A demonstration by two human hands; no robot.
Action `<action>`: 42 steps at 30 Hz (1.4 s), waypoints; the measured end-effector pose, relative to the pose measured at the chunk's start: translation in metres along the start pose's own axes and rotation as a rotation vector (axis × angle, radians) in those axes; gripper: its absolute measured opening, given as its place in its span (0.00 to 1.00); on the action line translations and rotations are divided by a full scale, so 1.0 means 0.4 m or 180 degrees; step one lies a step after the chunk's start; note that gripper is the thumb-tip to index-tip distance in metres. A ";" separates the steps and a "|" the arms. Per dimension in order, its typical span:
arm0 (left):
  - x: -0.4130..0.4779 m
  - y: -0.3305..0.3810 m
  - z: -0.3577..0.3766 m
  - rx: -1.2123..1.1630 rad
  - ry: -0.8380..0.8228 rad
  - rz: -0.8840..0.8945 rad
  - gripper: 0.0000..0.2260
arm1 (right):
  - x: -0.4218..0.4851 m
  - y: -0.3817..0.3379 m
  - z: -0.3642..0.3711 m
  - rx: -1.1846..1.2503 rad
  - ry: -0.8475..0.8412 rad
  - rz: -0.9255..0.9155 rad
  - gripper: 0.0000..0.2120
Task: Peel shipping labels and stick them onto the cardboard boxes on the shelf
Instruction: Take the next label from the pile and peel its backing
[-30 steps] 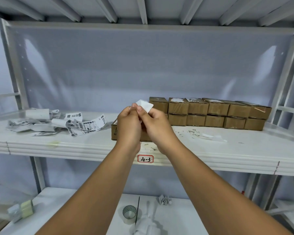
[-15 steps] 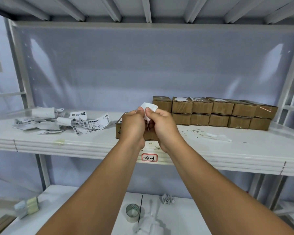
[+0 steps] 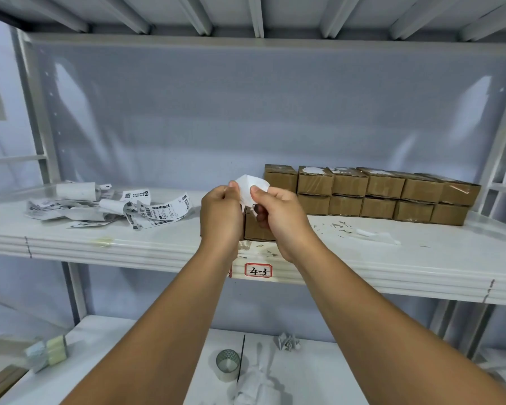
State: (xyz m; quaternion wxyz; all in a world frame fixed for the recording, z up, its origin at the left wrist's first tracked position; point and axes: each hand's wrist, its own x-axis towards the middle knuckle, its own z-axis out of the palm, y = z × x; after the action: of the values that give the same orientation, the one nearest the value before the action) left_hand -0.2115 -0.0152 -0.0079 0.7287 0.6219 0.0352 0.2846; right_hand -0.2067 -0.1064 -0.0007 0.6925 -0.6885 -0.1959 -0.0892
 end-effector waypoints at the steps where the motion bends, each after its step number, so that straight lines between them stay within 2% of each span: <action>1: -0.005 -0.002 -0.001 0.0018 0.0060 0.0147 0.19 | 0.002 -0.002 0.003 -0.0193 0.0041 -0.0123 0.18; 6: -0.035 0.008 -0.002 0.0096 -0.0140 0.0318 0.26 | 0.014 -0.020 0.014 -0.0891 0.0116 -0.0404 0.20; 10: -0.035 0.008 -0.001 0.0110 -0.0113 0.0459 0.20 | 0.015 -0.007 0.021 -0.0662 0.0172 -0.0263 0.20; 14: -0.041 -0.001 -0.002 0.0494 -0.0023 0.0700 0.18 | 0.011 -0.003 0.023 -0.0401 0.0165 -0.0100 0.19; 19: -0.013 -0.014 -0.014 -0.0109 -0.0325 -0.0073 0.12 | 0.005 0.001 0.012 -0.0325 -0.0101 -0.0075 0.16; 21: -0.010 -0.010 -0.016 -0.0256 -0.0374 -0.0206 0.13 | 0.001 0.001 0.008 -0.0223 -0.0141 -0.0109 0.15; 27: -0.003 0.000 -0.032 0.0254 -0.0505 0.0099 0.15 | 0.005 -0.008 -0.010 -0.0240 -0.0204 0.0003 0.15; 33: 0.012 -0.017 -0.054 0.0519 -0.0557 0.0112 0.13 | 0.010 0.003 -0.038 -0.0407 -0.0311 0.0115 0.16; 38: 0.022 -0.023 -0.069 0.0739 -0.0804 0.0172 0.13 | 0.009 0.012 -0.052 -0.0396 -0.0576 0.0196 0.14; 40: 0.027 -0.012 -0.076 0.0773 -0.0507 0.0170 0.14 | 0.015 0.006 -0.054 -0.0099 -0.0411 0.0219 0.12; 42: 0.041 -0.004 -0.094 0.0604 0.0037 0.0121 0.16 | 0.025 -0.010 -0.074 0.0471 0.0017 0.0321 0.10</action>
State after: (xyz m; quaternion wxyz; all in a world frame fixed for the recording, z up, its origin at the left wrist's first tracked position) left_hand -0.2127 0.0257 -0.0128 0.6608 0.6870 0.0544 0.2973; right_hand -0.1947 -0.1344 0.0076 0.7457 -0.6442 -0.1651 -0.0414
